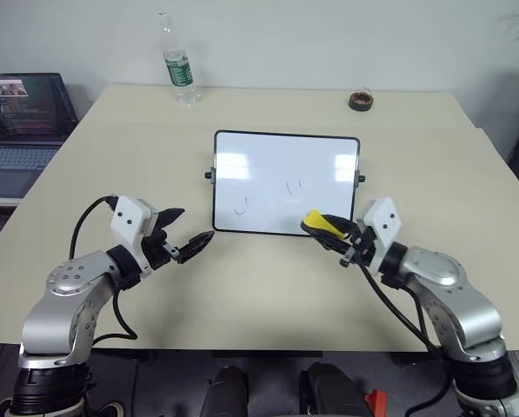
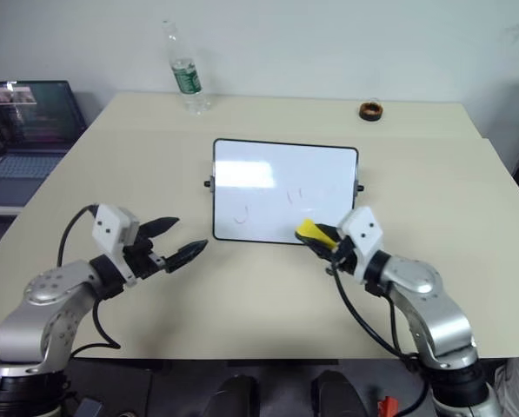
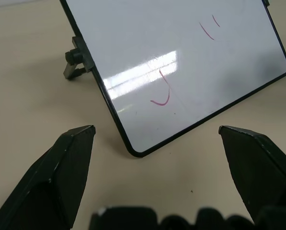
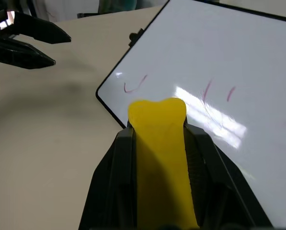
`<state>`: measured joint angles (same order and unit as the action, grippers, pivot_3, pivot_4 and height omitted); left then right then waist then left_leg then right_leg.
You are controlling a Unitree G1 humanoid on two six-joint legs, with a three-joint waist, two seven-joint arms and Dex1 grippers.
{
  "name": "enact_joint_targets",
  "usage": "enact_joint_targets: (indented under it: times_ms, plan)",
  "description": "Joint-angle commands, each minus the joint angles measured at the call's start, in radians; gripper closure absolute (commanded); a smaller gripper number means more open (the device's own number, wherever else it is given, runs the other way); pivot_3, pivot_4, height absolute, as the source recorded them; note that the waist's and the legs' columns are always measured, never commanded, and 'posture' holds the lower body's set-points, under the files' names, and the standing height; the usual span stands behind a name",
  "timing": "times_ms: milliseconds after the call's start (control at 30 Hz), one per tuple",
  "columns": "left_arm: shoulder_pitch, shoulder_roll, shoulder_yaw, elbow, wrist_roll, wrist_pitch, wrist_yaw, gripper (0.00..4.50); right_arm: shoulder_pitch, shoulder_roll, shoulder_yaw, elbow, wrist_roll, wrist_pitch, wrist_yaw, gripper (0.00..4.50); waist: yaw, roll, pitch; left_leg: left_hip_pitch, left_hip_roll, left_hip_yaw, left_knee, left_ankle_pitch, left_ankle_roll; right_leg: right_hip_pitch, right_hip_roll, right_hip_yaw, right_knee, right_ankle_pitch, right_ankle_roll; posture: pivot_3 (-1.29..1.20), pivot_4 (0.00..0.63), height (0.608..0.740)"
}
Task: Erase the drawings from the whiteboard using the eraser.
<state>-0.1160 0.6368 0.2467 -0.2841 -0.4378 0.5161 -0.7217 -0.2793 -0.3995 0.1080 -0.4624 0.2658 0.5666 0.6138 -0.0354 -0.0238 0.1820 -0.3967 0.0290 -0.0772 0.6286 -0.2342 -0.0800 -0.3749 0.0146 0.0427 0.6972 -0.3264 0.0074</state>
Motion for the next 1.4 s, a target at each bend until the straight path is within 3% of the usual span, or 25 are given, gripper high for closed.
enact_joint_targets:
  times_ms: [33,200,333,467,633,733,800,933,1000,1200,1400]
  plan:
    - [-0.01,0.018,0.019,-0.04,-0.011,-0.005,0.007,0.0,-0.088,0.013,0.062,0.061,-0.082,-0.081,-0.031,3.5,0.001,0.0,0.0,0.0,0.0,0.0,0.0,0.0,0.0,0.0,0.0,0.0,0.0,0.0,0.0,0.0,0.15,0.74]
    - [-0.015,0.019,-0.018,-0.069,-0.007,0.008,0.013,0.0,-0.339,0.117,0.162,0.424,-0.3,-0.261,-0.196,3.5,-0.008,0.0,0.0,0.001,0.0,0.001,0.0,0.0,0.0,0.0,0.0,0.0,0.001,0.0,0.0,0.0,0.15,0.74]
    - [-0.022,0.016,-0.038,-0.085,-0.008,0.021,0.019,0.0,-0.441,0.152,0.154,0.65,-0.379,-0.387,-0.282,3.5,0.002,0.0,0.0,-0.001,0.0,0.0,0.0,0.0,0.0,-0.001,0.0,-0.001,-0.001,0.0,0.0,0.0,0.15,0.74]
    - [-0.039,0.012,-0.053,-0.093,-0.011,0.034,0.027,0.0,-0.469,0.158,0.174,0.822,-0.405,-0.45,-0.259,3.5,0.003,-0.001,0.0,-0.003,0.0,0.001,0.0,0.0,0.0,-0.002,-0.002,0.0,-0.001,0.0,0.0,0.0,0.15,0.74]
    - [-0.04,0.015,-0.051,-0.096,-0.013,0.037,0.028,0.0,-0.388,0.135,0.228,0.83,-0.405,-0.434,-0.113,3.5,0.001,-0.001,-0.001,0.006,0.0,0.0,0.0,0.0,0.0,0.005,-0.001,0.0,0.001,0.0,0.0,0.0,0.15,0.74]
    - [-0.036,0.016,-0.051,-0.093,-0.013,0.035,0.025,0.0,-0.36,0.139,0.221,0.81,-0.404,-0.471,-0.104,3.5,0.001,-0.001,-0.001,0.009,0.0,0.001,0.0,0.0,0.0,0.007,0.0,0.001,0.002,0.0,0.0,0.0,0.15,0.74]
    - [-0.034,0.015,-0.054,-0.09,-0.011,0.03,0.023,0.0,-0.37,0.149,0.199,0.829,-0.419,-0.494,-0.155,3.5,0.001,-0.001,-0.001,0.009,0.0,0.001,0.0,0.0,0.0,0.007,0.0,0.001,0.002,0.0,-0.001,0.0,0.15,0.74]
    - [-0.032,0.015,-0.058,-0.09,-0.011,0.026,0.015,0.0,-0.433,0.172,0.096,0.903,-0.451,-0.498,-0.401,3.5,0.001,-0.001,-0.001,0.01,0.0,0.001,0.0,0.001,0.0,0.007,0.0,0.001,0.003,0.001,-0.001,0.0,0.15,0.74]
    - [-0.03,0.016,-0.056,-0.088,-0.01,0.024,0.011,0.0,-0.437,0.175,0.072,0.923,-0.435,-0.462,-0.429,3.5,0.006,-0.002,-0.001,0.01,0.0,0.001,0.0,0.001,0.0,0.007,0.0,0.001,0.004,0.001,-0.002,0.0,0.15,0.74]
    - [-0.023,0.014,-0.053,-0.084,-0.009,0.016,0.001,0.0,-0.339,0.17,0.144,0.878,-0.436,-0.365,-0.286,3.5,0.009,-0.007,-0.006,0.011,0.0,0.0,0.0,0.001,0.0,0.009,-0.001,0.0,0.002,0.001,-0.001,0.0,0.15,0.74]
    - [-0.017,0.013,-0.054,-0.084,-0.008,0.014,-0.003,0.0,-0.266,0.125,0.27,0.747,-0.5,-0.386,-0.147,3.5,0.0,-0.007,-0.007,0.021,0.001,0.0,-0.001,0.001,0.0,0.019,0.0,0.001,0.0,-0.001,0.003,0.0,0.15,0.74]
